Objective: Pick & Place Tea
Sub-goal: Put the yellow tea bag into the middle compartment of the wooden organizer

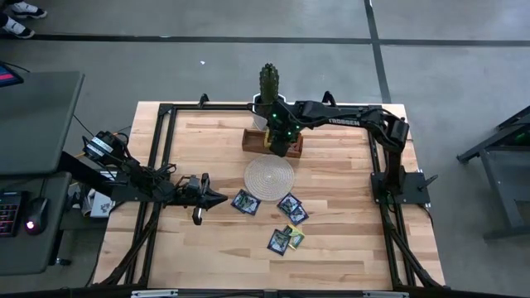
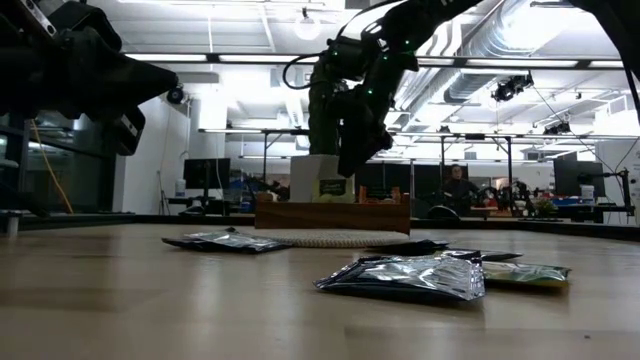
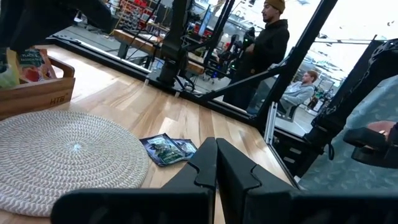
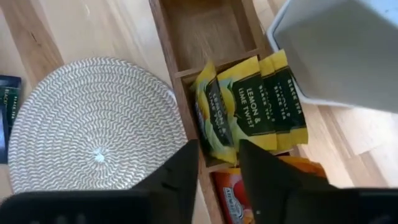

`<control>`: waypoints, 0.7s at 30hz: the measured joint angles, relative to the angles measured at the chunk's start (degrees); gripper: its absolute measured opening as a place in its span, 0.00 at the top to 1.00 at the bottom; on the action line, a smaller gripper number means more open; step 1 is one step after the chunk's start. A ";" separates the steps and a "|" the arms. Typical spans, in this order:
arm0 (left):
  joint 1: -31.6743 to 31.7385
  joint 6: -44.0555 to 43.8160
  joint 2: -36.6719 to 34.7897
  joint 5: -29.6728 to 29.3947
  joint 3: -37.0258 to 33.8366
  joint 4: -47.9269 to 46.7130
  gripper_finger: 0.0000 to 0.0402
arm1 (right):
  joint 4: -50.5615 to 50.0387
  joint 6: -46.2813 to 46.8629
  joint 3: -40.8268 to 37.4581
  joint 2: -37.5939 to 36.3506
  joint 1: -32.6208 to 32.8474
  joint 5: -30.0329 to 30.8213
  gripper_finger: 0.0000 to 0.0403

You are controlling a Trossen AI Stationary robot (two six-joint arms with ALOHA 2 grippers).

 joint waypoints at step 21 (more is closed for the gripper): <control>0.02 -1.22 0.00 4.03 8.40 -19.87 1.00 | -17.00 4.48 0.09 -14.79 12.87 6.20 0.65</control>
